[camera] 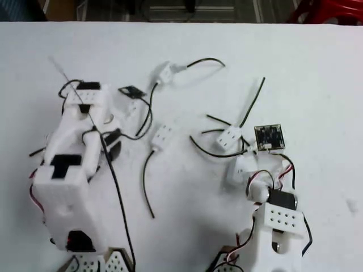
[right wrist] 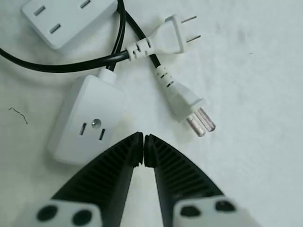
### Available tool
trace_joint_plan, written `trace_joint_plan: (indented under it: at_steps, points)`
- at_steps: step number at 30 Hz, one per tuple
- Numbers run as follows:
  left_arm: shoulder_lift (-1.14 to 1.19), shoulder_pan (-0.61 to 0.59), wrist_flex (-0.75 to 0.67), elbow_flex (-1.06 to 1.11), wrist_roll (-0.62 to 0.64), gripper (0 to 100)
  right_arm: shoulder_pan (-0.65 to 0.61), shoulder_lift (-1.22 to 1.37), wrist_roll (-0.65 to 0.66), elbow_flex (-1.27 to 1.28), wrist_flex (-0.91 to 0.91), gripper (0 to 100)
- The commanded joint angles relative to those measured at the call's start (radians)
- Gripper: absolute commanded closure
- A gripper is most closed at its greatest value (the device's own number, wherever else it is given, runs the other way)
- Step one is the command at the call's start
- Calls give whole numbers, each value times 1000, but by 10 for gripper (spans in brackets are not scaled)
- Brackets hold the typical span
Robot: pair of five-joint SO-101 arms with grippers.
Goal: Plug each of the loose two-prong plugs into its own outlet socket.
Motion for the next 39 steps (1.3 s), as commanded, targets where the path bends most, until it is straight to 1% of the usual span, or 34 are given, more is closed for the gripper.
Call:
trace_joint_plan:
  at_steps: [1, 7, 8, 16, 19, 24, 29, 33, 39]
  points:
    - [-331, 68, -57, 157, 0, 976, 4, -7, -8, -3, -15, 974]
    - [-685, 117, -278, 457, 5, 976, 2, -7, -8, -3, -15, 974]
    - [-736, 130, -318, 508, 23, 976, 1, -7, -8, -3, -15, 974]
    - [-1084, 223, -724, 841, 342, 976, -2, -13, -8, 8, -25, 974]
    - [-1182, 269, -841, 930, 416, 976, -2, -7, -8, 8, -28, 974]
    - [-1319, 383, -982, 1045, 454, 976, -2, -8, -8, 8, -28, 974]
    - [-1478, 467, -1171, 1194, 526, 976, -2, -8, -8, 8, -28, 974]
    - [-1621, 467, -1320, 1306, 563, 976, -2, -8, -8, 8, -28, 974]
    - [-1814, 475, -1470, 1421, 566, 976, -4, -8, -8, 8, -28, 974]
